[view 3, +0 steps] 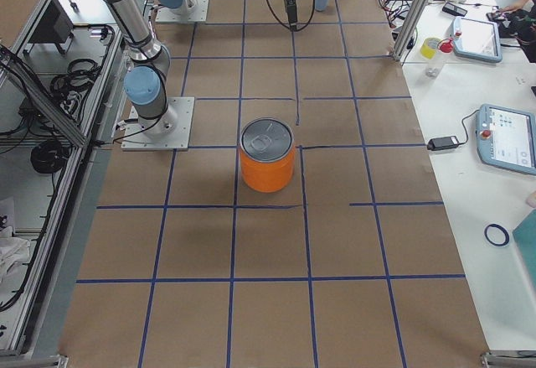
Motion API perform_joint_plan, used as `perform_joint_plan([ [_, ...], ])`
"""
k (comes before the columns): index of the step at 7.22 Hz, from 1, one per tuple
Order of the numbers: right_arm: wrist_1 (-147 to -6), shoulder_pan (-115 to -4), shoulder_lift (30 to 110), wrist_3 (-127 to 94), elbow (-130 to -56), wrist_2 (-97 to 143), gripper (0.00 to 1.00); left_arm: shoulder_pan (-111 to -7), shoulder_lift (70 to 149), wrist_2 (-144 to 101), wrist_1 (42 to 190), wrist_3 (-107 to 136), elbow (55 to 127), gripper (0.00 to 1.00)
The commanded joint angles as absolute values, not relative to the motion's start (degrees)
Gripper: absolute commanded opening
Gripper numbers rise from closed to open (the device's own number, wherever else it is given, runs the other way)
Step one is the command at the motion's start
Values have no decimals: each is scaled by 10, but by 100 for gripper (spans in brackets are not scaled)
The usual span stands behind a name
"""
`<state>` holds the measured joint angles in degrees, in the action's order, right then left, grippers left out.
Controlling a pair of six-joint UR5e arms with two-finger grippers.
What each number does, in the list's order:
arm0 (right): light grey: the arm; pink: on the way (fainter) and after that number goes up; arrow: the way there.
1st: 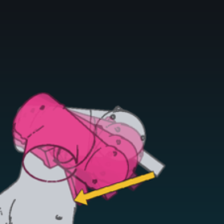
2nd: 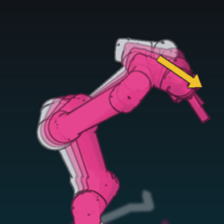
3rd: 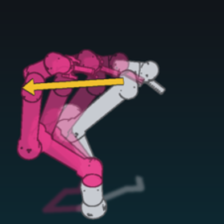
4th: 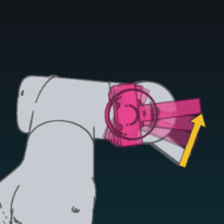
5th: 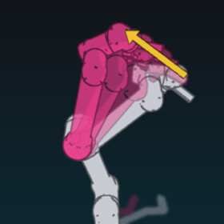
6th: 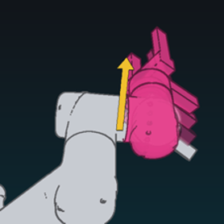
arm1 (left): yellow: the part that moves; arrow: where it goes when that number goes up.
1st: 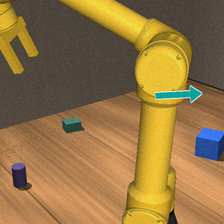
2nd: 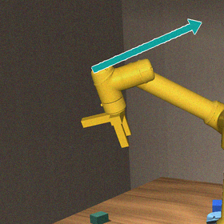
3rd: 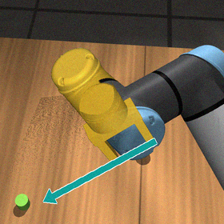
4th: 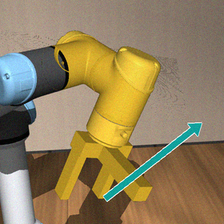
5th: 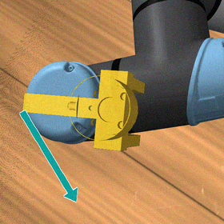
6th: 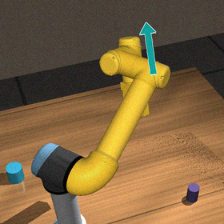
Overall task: Flip cup
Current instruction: 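Open the left gripper and lift it off the cup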
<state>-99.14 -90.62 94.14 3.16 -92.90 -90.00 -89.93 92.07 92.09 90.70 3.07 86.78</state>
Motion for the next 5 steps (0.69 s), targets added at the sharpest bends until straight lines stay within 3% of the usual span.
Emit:
perform_joint_plan([
  [1,-991,-906,941,34,-929,-900,100,-904,918,914,908,28,872,100],
  [5,-991,-906,942,34,-929,-901,100,-905,906,913,908,23,874,100],
])
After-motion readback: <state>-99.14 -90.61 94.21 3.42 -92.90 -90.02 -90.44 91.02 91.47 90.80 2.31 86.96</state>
